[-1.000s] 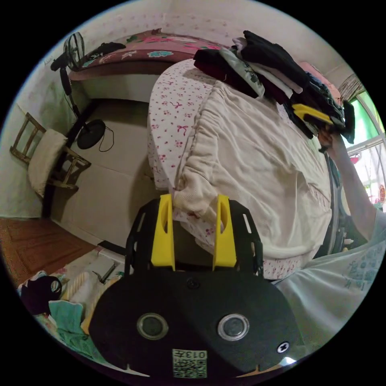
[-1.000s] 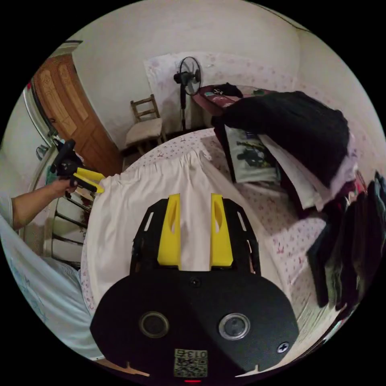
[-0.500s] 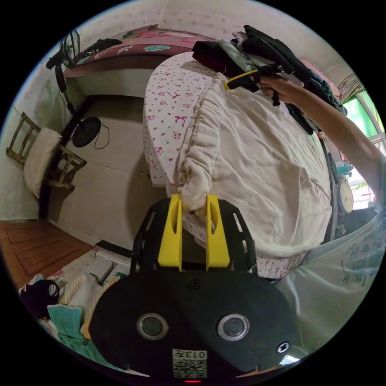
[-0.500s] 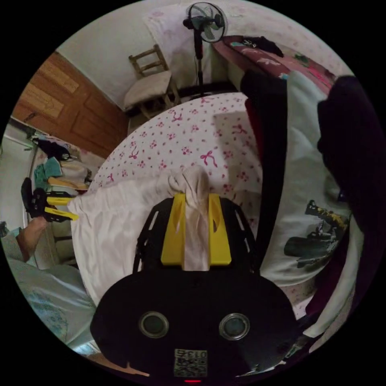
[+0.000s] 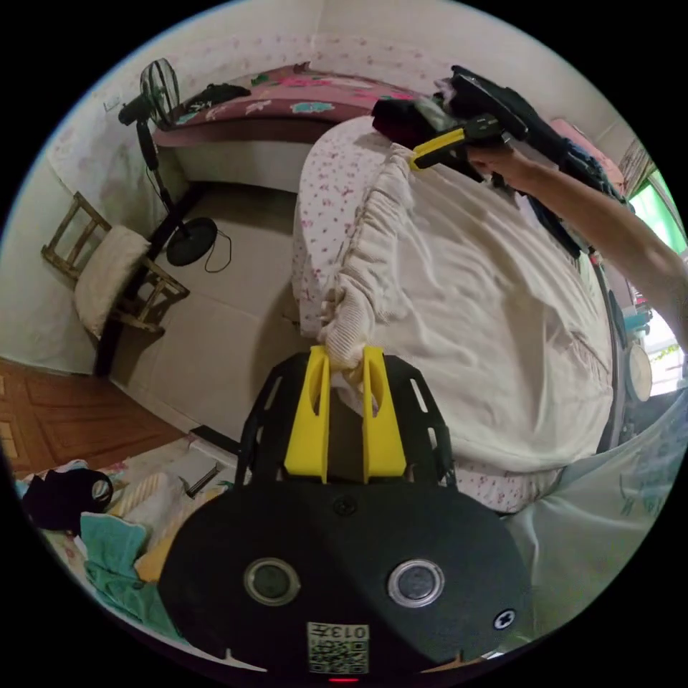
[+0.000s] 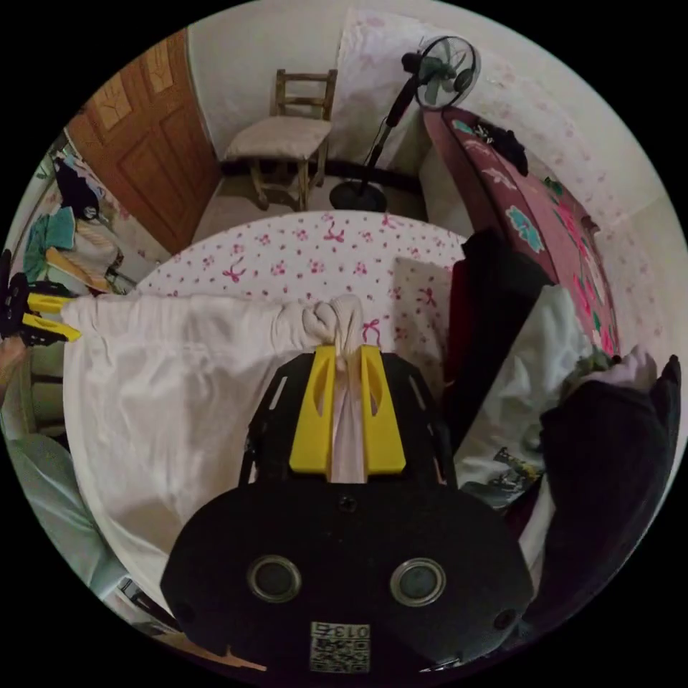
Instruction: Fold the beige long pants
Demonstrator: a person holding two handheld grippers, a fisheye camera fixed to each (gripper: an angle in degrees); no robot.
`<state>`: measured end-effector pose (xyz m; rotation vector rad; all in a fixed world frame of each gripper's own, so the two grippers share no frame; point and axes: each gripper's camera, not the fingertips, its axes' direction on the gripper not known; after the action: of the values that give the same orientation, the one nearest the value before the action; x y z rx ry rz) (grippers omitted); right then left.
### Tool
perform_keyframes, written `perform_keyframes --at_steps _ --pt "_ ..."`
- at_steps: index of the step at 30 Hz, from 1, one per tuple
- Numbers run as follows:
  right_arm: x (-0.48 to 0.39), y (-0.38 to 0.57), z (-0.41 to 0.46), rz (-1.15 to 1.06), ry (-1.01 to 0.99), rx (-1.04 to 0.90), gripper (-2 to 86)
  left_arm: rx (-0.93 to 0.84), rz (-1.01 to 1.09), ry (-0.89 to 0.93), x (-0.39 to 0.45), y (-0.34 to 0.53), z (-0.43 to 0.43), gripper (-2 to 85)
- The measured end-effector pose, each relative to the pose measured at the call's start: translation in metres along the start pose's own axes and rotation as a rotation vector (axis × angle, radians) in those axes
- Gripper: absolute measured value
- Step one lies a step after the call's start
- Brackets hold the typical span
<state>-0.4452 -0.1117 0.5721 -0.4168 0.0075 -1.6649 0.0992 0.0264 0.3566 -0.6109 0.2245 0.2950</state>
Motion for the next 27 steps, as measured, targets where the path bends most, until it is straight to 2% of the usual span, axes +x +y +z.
perform_keyframes --at_steps 3,7,8,11,15,19,22,27 --pt "0.001 0.015 -0.008 0.049 0.005 0.025 10.3 0.021 -0.071 0.079 -0.019 0.007 0.005 8.6" --pt "-0.004 0.085 -0.082 0.124 0.145 0.274 10.1 0.064 -0.173 0.164 -0.047 0.027 -0.011 9.5" --pt "-0.009 0.120 -0.103 0.168 0.171 0.354 9.2 0.073 -0.173 0.161 -0.048 0.029 -0.015 9.2" --pt "-0.029 0.219 -0.132 0.310 0.195 0.420 5.9 0.131 -0.094 0.040 -0.031 0.032 -0.038 8.0" --pt "-0.070 0.345 -0.128 0.528 0.128 0.292 2.4 0.151 0.159 0.145 0.029 0.023 -0.046 6.7" --pt "-0.143 0.483 -0.116 0.820 0.124 0.054 0.9 0.040 0.466 0.253 0.126 0.033 -0.021 5.1" --pt "-0.200 0.566 -0.116 1.024 0.113 -0.038 0.6 -0.029 0.651 0.275 0.190 0.053 -0.003 5.2" --pt "-0.265 0.659 -0.114 1.223 0.103 -0.065 0.5 -0.100 0.763 0.269 0.247 0.074 0.020 5.5"
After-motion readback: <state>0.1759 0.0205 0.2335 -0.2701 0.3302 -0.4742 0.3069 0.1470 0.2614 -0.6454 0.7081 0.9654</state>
